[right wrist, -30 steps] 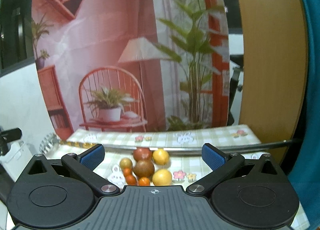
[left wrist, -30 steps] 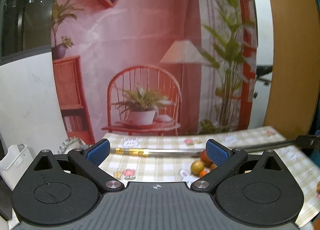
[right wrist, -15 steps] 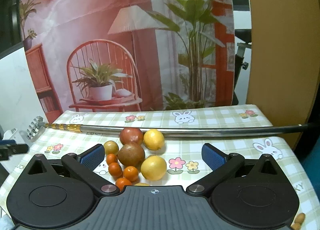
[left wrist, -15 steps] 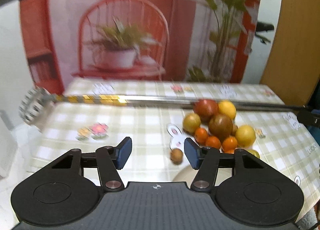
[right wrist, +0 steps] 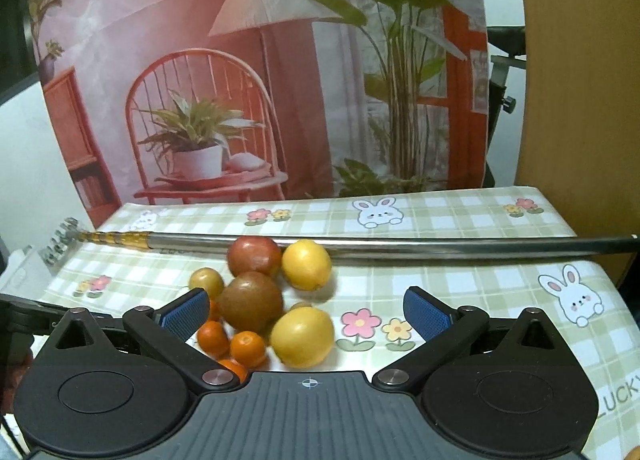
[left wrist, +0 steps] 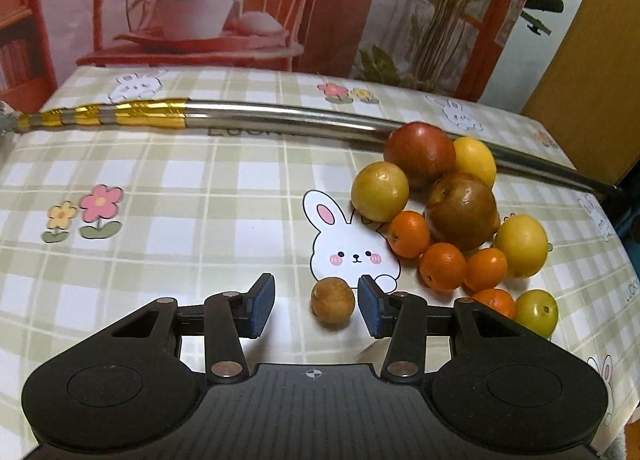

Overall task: Organize fruits
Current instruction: 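Grasp the small brown round fruit with the left tool while the right tool approaches the grapefruit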

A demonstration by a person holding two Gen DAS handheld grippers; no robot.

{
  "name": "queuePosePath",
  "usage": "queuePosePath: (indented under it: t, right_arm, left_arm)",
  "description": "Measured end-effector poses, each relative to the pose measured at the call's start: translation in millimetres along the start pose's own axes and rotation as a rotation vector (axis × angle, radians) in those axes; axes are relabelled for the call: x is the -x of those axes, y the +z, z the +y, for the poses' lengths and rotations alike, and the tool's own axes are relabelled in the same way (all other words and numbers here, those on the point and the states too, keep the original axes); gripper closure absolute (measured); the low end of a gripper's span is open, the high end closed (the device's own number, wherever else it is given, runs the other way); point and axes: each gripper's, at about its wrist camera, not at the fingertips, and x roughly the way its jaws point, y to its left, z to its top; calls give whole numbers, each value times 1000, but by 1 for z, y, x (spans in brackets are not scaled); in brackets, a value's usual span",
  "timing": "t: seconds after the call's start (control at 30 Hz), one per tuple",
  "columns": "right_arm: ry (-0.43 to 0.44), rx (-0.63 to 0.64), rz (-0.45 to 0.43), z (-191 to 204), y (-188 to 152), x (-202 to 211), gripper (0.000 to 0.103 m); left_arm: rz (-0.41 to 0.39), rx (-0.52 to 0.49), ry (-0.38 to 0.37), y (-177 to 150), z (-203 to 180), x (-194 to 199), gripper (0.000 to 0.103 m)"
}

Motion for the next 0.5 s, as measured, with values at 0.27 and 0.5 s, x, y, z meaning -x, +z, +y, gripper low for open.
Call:
queuePosePath:
  t: [0.27,0.5]
  right_arm:
    - [-22,-49,38,-14,-5,-23,0]
    - [-50,-57,63,-18,-11,-31,0]
  left_arm:
    - [41,-1,-19,4,-7,-21,55]
    - [40,-44,-4,2,-13,-19,58]
